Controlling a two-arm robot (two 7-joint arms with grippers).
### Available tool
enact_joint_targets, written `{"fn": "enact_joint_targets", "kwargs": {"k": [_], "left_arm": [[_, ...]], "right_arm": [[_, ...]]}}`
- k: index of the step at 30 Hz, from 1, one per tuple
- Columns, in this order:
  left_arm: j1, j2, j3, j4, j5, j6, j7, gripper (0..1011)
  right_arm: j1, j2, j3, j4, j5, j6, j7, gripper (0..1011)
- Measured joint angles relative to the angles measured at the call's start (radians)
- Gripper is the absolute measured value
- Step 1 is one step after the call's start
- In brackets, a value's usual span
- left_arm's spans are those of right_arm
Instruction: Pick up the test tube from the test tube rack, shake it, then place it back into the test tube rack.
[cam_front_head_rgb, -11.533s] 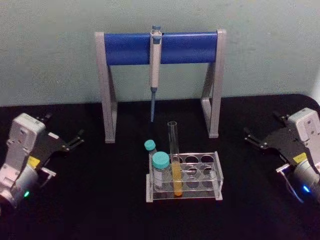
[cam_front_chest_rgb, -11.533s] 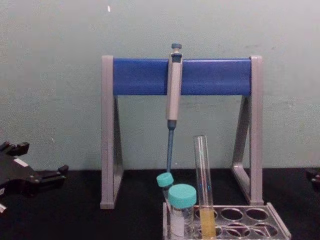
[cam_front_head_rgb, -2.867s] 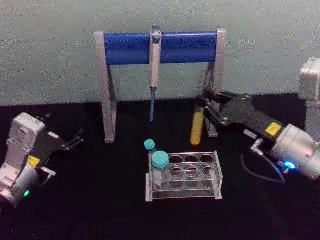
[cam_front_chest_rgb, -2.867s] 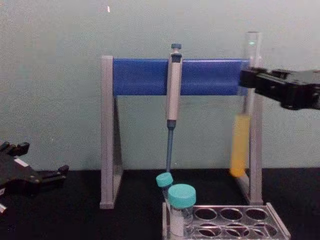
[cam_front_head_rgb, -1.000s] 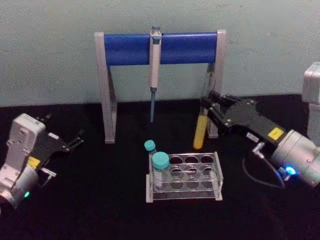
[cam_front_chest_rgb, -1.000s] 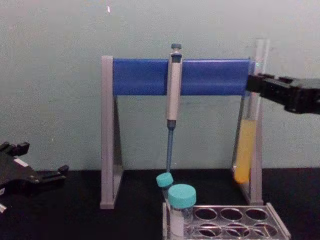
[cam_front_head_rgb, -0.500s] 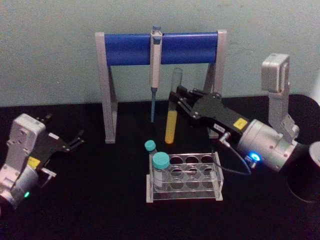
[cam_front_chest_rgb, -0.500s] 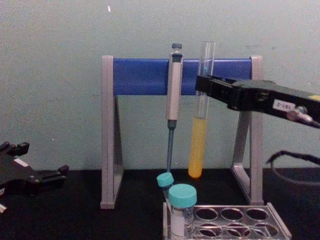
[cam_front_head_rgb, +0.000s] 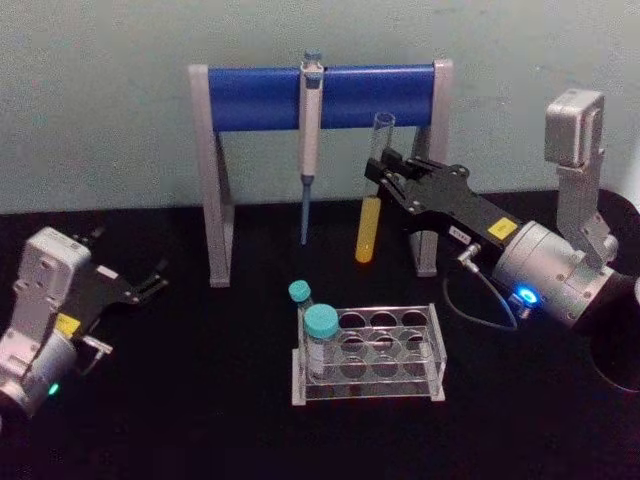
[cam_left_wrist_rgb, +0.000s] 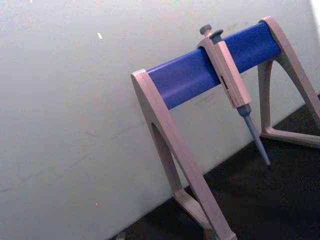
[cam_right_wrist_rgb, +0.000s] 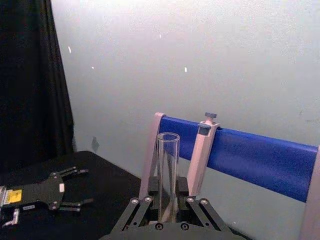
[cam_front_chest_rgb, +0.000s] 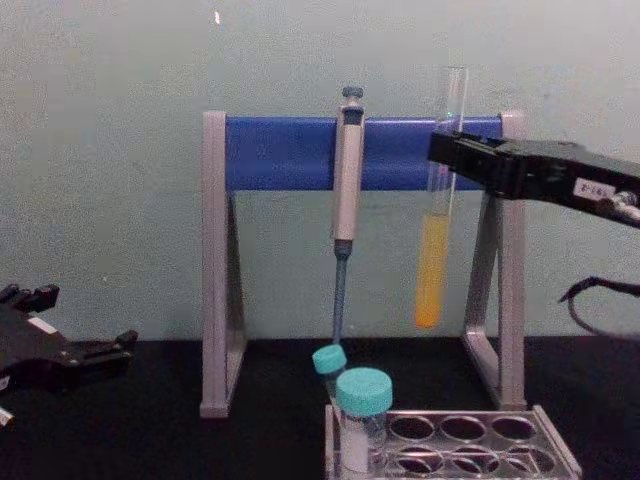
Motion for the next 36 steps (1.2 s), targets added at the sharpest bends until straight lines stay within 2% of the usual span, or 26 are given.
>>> {"fn": "enact_joint_targets", "kwargs": {"k": [19,27,30,36], "left_arm": [[0.0,0.0,0.0,0.0,0.0,0.0,0.0,1001],[0.0,0.0,0.0,0.0,0.0,0.0,0.0,1001],[0.0,0.0,0.0,0.0,0.0,0.0,0.0,1001],[0.0,0.0,0.0,0.0,0.0,0.0,0.0,1001]], "right_arm": [[-0.018,0.007,0.01,-0.027,-0.005,0.003,0.003,220],[-0.065,0.05,0.02,-0.105,0.006,0.014,0.019,221],[-0.101,0.078,0.024,-0.153,0.017,0.016,0.03,221],[-0.149,0.117,0.015,-0.197,0.027,0.017,0.051,221]]}}
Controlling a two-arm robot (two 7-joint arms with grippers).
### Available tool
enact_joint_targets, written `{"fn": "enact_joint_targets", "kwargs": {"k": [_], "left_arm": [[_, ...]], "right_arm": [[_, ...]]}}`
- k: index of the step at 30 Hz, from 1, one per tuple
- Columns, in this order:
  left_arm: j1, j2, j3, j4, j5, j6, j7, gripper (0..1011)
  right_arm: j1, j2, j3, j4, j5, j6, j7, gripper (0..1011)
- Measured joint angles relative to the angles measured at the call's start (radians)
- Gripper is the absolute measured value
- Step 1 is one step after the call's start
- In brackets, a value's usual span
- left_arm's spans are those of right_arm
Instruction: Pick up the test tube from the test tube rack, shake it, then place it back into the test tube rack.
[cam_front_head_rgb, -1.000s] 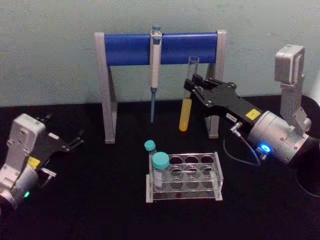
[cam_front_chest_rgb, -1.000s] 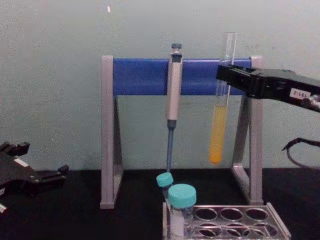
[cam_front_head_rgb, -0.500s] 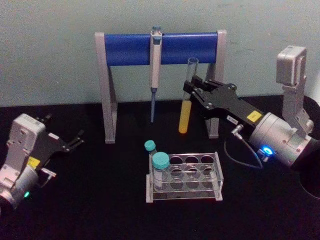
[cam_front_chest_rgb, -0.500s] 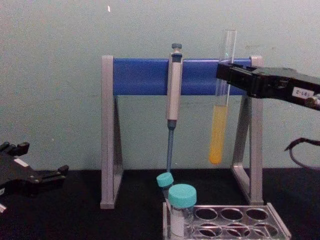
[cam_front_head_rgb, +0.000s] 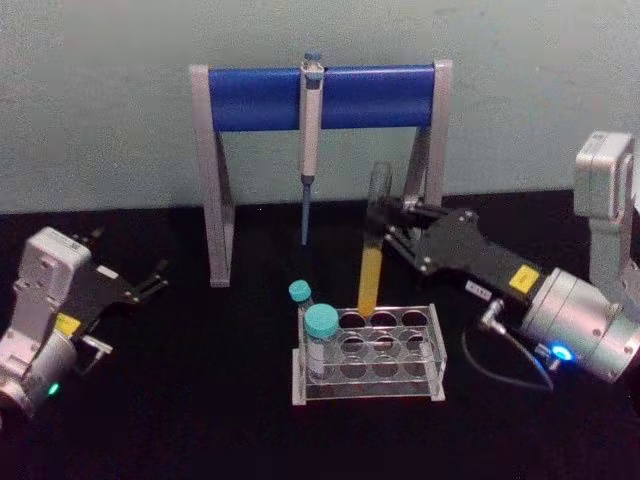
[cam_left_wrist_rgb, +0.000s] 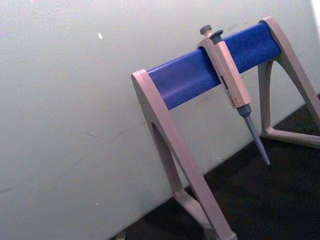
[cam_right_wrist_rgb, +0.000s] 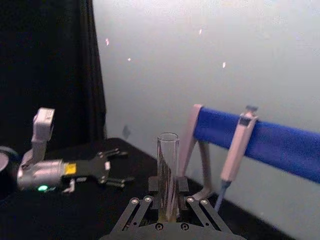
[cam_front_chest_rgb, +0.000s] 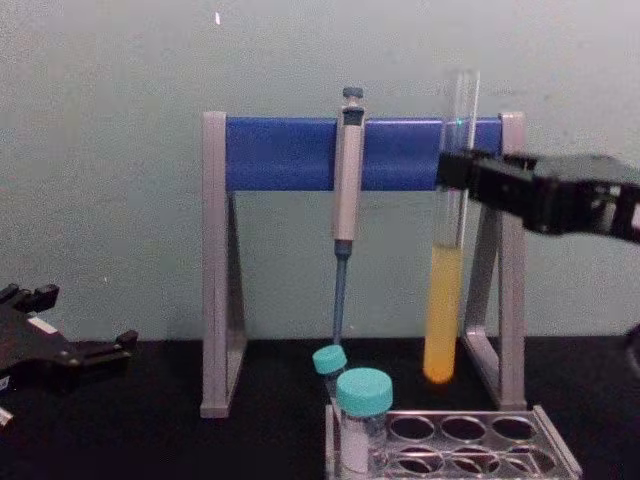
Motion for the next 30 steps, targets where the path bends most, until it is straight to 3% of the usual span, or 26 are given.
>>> {"fn": "enact_joint_targets", "kwargs": {"k": [10,30], "left_arm": [[0.0,0.0,0.0,0.0,0.0,0.0,0.0,1001],[0.0,0.0,0.0,0.0,0.0,0.0,0.0,1001]], "right_arm": [[-0.028,0.009,-0.022,0.015,-0.001,-0.011,0.006,220],[-0.035,-0.029,-0.04,0.105,-0.041,-0.09,0.023,221]]}}
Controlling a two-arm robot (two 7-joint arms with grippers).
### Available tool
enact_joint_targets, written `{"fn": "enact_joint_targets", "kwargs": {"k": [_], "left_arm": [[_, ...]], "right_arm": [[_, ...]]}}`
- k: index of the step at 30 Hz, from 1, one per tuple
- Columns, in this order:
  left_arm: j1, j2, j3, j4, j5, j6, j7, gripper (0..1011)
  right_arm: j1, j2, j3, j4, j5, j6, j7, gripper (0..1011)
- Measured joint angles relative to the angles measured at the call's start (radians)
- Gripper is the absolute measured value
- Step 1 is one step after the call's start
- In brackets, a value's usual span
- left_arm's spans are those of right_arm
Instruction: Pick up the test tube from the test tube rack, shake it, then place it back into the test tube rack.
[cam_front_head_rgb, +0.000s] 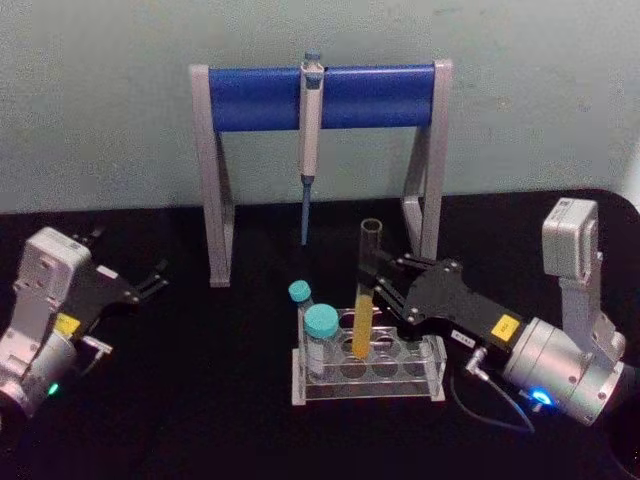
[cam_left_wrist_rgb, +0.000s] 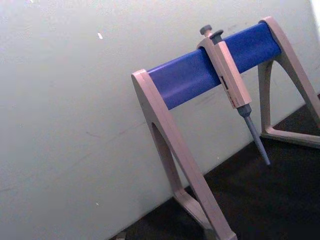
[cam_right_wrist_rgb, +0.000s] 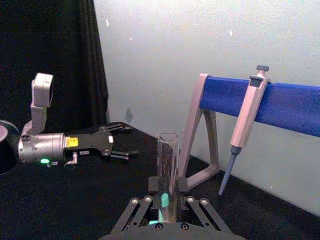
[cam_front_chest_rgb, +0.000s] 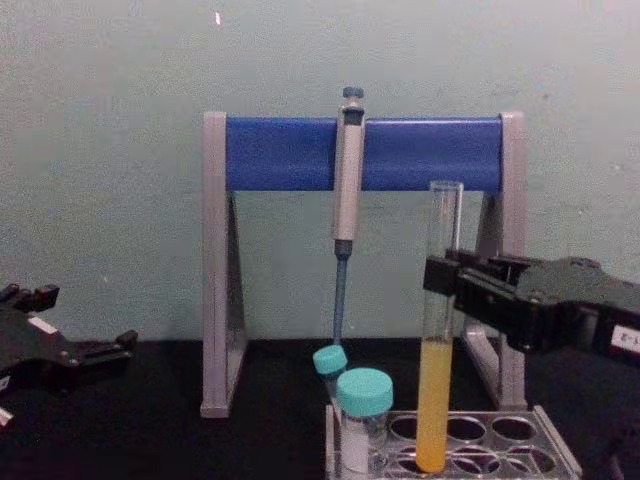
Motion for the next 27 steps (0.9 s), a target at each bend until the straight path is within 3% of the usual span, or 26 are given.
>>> {"fn": "enact_joint_targets", "kwargs": {"k": [12,27], "left_arm": [[0.0,0.0,0.0,0.0,0.0,0.0,0.0,1001],[0.0,0.0,0.0,0.0,0.0,0.0,0.0,1001]], "right_arm": [[0.004,-0.02,-0.011,0.056,-0.038,-0.057,0.029,221],[0.013,-0.05,-0.025,0.113,-0.068,-0.073,0.039,221]]}}
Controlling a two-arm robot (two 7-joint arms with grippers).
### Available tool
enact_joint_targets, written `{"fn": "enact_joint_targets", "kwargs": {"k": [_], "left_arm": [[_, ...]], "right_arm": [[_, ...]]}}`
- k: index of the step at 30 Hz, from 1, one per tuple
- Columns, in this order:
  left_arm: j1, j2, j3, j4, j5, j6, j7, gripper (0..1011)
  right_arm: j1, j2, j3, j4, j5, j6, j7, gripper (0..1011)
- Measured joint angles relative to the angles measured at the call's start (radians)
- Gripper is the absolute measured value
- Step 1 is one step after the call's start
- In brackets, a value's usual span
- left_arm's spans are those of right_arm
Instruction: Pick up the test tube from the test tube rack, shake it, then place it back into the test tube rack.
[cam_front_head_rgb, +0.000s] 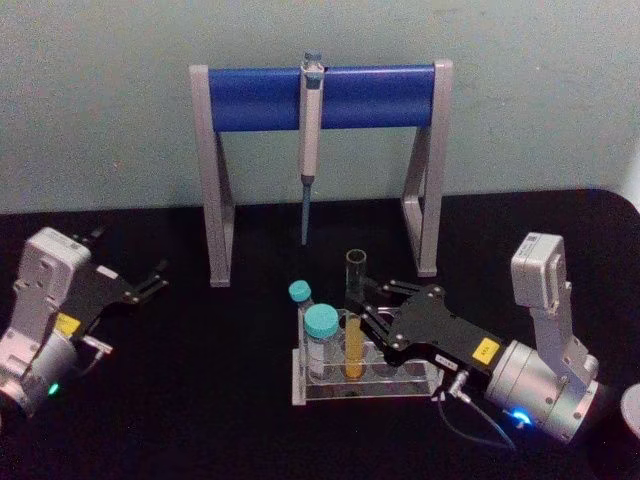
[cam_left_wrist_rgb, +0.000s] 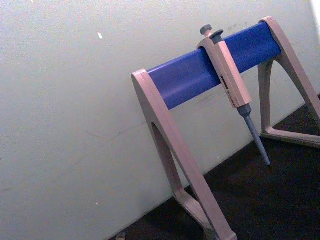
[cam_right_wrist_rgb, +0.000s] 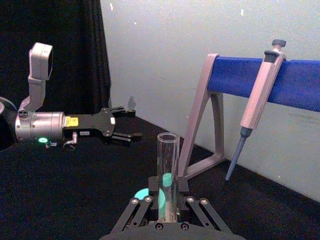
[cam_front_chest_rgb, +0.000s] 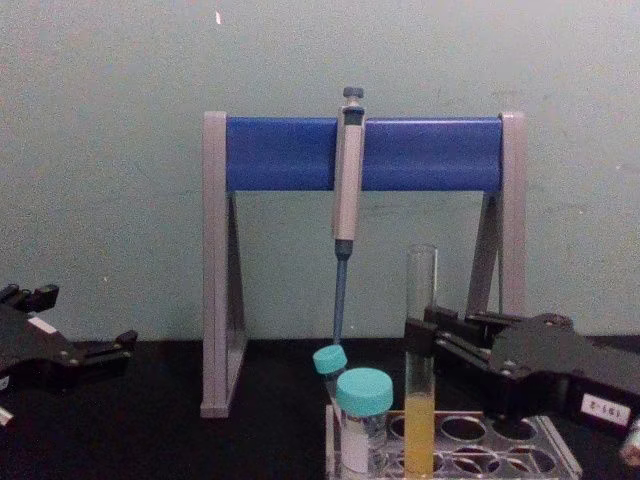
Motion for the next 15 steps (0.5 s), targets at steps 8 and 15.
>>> {"fn": "enact_joint_targets", "kwargs": {"k": [8,15], "left_arm": [[0.0,0.0,0.0,0.0,0.0,0.0,0.0,1001],[0.0,0.0,0.0,0.0,0.0,0.0,0.0,1001]], "right_arm": [[-0.001,-0.011,-0.002,0.018,-0.012,-0.001,-0.001,221],[-0.003,-0.016,-0.003,0.029,-0.021,-0.001,-0.006,221]]}}
